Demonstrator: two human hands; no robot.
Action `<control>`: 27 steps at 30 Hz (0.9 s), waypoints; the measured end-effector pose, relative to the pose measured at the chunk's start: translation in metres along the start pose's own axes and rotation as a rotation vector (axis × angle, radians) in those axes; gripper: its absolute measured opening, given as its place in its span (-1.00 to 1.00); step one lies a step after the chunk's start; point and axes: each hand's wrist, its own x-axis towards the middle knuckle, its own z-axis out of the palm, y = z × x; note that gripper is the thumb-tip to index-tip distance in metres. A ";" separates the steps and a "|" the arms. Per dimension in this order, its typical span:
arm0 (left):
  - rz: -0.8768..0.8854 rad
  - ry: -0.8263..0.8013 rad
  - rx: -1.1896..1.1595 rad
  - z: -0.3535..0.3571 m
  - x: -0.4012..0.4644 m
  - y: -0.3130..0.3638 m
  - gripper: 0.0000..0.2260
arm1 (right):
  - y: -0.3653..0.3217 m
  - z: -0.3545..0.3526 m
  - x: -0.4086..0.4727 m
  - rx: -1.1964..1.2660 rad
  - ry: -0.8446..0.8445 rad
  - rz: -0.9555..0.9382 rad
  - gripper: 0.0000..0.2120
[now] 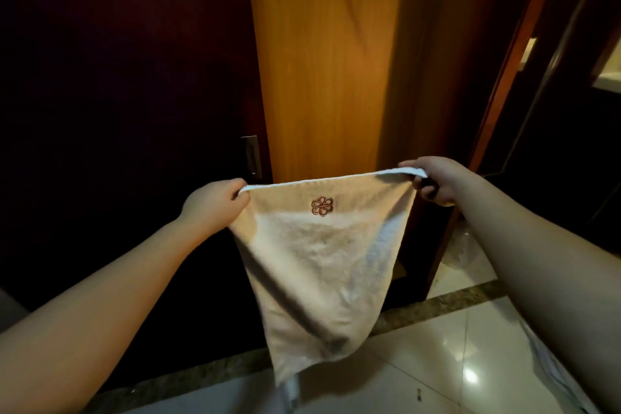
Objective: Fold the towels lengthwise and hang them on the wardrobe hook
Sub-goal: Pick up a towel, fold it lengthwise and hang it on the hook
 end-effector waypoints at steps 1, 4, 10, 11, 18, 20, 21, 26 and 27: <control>-0.008 0.033 0.013 -0.002 0.003 -0.005 -0.84 | 0.000 -0.001 0.000 0.007 -0.046 0.028 -0.75; -0.088 0.095 -0.110 -0.006 0.013 -0.019 -0.81 | 0.000 0.000 -0.004 0.127 -0.163 0.026 -0.67; -0.175 0.056 -0.367 -0.024 0.018 -0.049 -0.91 | 0.005 0.017 -0.013 0.308 -0.263 -0.115 -0.71; -0.153 -0.002 -0.342 -0.027 0.017 -0.054 -0.91 | 0.004 0.023 -0.014 0.250 -0.242 -0.166 -0.77; -0.175 -0.292 -0.268 -0.039 0.003 -0.086 -0.93 | -0.004 0.038 -0.020 -0.537 0.082 -0.488 -0.78; -0.215 -0.196 -0.368 -0.039 -0.002 -0.092 -0.93 | -0.006 0.044 -0.027 -0.695 0.208 -0.601 -0.79; -0.255 -0.132 -0.503 -0.039 -0.004 -0.094 -0.92 | -0.007 0.046 -0.029 -0.721 0.238 -0.636 -0.78; -0.326 0.092 -1.433 -0.028 -0.013 -0.098 -0.84 | -0.005 0.050 -0.031 -0.494 0.073 -0.631 -0.83; -0.299 0.130 -1.534 -0.025 -0.015 -0.098 -0.82 | -0.004 0.052 -0.031 -0.464 0.037 -0.635 -0.83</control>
